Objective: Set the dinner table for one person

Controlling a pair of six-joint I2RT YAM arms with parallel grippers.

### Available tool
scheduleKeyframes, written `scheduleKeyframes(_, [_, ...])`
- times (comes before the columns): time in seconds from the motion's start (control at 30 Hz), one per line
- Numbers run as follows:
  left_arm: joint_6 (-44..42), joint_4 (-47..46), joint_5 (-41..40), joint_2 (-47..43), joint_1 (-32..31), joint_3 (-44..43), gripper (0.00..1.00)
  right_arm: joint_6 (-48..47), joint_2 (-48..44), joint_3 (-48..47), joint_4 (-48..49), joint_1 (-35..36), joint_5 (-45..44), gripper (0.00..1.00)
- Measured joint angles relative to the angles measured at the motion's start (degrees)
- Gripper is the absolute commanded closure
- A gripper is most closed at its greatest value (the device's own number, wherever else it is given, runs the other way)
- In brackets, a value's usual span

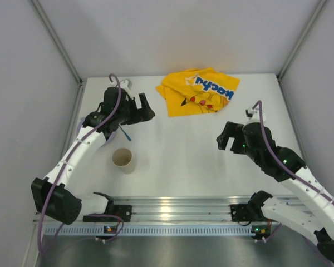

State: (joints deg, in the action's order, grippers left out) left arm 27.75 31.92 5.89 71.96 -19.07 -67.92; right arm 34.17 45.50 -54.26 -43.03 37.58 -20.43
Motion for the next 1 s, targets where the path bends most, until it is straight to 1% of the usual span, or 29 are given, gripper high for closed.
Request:
scheduleKeyframes(0.1, [1.5, -0.5, 0.3, 3.3, -1.8, -3.9, 0.01, 1.0, -2.6, 0.3, -1.8, 0.0, 1.4, 0.0])
scheduleKeyframes(0.27, [5.3, -4.4, -0.4, 11.0, -3.1, -4.4, 0.01, 1.5, -7.0, 0.5, -4.5, 0.0, 3.5, 0.0])
scheduleKeyframes(0.33, [6.5, -5.1, -1.1, 15.1, -3.2, -4.9, 0.06, 1.5, -8.0, 0.5, -6.0, 0.0, 3.6, 0.0])
scheduleKeyframes(0.43, [7.2, -6.1, -2.3, 22.5, -3.2, -6.9, 0.09, 1.4, -8.3, 0.0, -9.3, 0.0, 2.9, 0.0])
scheduleKeyframes(0.57, [7.8, -6.8, -3.0, 32.9, -3.2, -12.4, 0.13, 1.0, -8.0, -4.5, -15.0, 0.0, -0.4, 0.0])
scheduleKeyframes(0.7, [8.7, -9.4, -2.2, 42.6, -3.2, -19.5, 0.16, 0.8, -8.6, -7.4, -17.5, 0.0, -3.9, 0.0])
scheduleKeyframes(0.83, [9.7, -10.9, -0.6, 50.5, -3.2, -25.6, 0.2, 1.0, -7.8, -7.8, -19.3, 0.0, -6.3, 0.0])
scheduleKeyframes(1.0, [10.6, -11.5, 1.9, 56.8, -3.2, -32.3, 0.23, 1.0, -2.4, -8.7, -20.8, 0.0, -8.2, 0.0])
